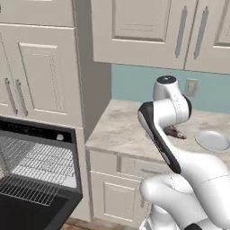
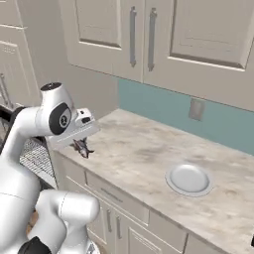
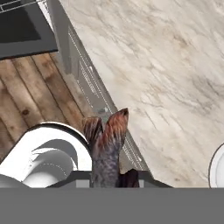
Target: Place the fish on the top rack of the oven, and slide the tray back inside. Close the oven door.
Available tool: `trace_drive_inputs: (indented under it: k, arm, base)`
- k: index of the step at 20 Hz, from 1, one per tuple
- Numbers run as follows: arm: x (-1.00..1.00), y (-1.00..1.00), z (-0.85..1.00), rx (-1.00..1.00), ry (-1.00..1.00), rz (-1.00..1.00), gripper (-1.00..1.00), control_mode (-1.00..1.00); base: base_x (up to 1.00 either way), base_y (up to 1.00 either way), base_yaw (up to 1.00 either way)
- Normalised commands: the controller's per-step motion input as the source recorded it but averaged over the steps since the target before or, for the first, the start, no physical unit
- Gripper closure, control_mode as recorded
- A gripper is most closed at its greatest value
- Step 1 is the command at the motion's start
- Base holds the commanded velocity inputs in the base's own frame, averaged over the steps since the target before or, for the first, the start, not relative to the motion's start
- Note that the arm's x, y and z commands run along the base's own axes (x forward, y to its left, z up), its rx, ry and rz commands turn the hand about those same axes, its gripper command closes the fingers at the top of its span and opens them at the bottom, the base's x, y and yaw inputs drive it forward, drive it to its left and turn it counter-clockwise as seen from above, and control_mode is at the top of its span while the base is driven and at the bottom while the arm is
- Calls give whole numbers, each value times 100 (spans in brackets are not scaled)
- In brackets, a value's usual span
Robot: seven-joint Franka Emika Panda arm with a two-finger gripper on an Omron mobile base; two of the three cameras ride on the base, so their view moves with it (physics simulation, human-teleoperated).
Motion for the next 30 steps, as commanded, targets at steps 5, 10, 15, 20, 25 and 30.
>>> trace_drive_inputs:
  k: [5,10,15,20,25,30]
  arm:
    - [0,0,0,0,0,0,100,100]
    - [0,0,0,0,0,0,100,100]
    - [0,0,0,0,0,0,100,100]
    - [0,0,0,0,0,0,100,100]
    - [0,0,0,0,0,0,100,100]
    - [0,0,0,0,0,0,100,100]
  base:
    - [-41,0,100]
    - [-12,0,90]
    - [6,0,73]
    - [43,-5,40]
    - [44,-4,7]
    - [60,0,-1]
